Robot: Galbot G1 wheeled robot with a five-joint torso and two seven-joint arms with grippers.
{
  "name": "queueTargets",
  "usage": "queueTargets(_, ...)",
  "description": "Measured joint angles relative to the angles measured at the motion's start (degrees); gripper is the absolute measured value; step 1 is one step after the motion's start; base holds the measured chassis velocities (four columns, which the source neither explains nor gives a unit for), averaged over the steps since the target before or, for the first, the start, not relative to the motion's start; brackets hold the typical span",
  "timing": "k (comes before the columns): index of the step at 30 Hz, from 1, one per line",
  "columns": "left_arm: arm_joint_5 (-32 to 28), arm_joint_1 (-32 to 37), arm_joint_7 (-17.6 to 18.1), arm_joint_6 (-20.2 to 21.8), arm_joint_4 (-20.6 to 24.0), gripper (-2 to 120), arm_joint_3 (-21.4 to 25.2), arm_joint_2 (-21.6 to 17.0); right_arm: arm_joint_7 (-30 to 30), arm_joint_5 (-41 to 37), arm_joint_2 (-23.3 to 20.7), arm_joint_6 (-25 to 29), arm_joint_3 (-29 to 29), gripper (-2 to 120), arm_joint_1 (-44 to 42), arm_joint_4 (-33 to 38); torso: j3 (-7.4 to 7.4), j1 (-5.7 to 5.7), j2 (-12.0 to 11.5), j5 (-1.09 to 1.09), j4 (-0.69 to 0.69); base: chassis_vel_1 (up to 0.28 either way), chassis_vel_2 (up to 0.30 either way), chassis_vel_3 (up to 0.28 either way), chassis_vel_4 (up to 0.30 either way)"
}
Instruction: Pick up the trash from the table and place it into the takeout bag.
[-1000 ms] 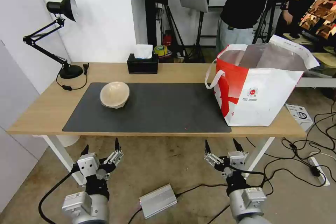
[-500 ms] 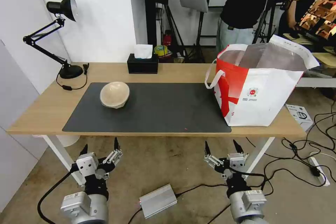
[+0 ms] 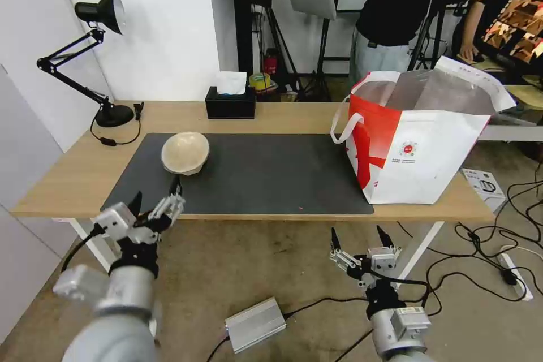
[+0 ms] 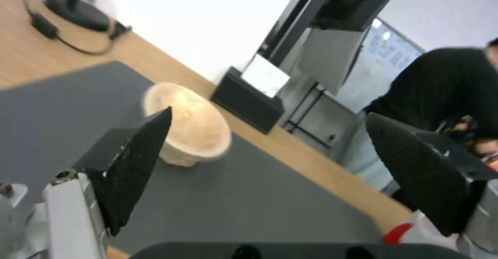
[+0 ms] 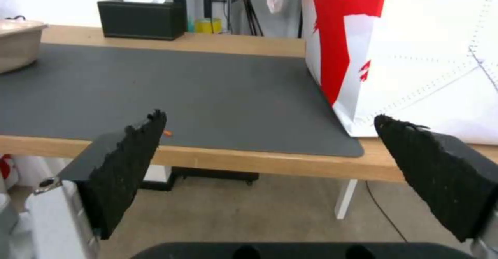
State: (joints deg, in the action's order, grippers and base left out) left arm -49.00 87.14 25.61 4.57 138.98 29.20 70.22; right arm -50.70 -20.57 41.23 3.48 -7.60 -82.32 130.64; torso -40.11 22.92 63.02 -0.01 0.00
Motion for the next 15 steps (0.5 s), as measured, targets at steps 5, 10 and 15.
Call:
queueTargets(5,-13.8,-6.9,3.9,-0.9,-2.7,100,0.0,-3.2,0.0,0.0,0.0,0.0,0.0,100,0.0,0.0,0.0,0.0,0.0,0.0,0.0,0.0,0.0,0.0,0.0)
queueTargets(10,-28.8,-16.0,12.5,0.3,-6.4,100,-0.1,-5.8,0.0,0.0,0.0,0.0,0.0,100,0.0,0.0,0.0,0.0,0.0,0.01,-0.01,0.0,0.0,0.0,0.0)
queueTargets(15,-38.9,-22.2,17.5,1.7,-10.5,100,-0.4,-7.6,0.0,0.0,0.0,0.0,0.0,100,0.0,0.0,0.0,0.0,0.0,0.02,-0.01,0.0,0.0,0.0,0.0)
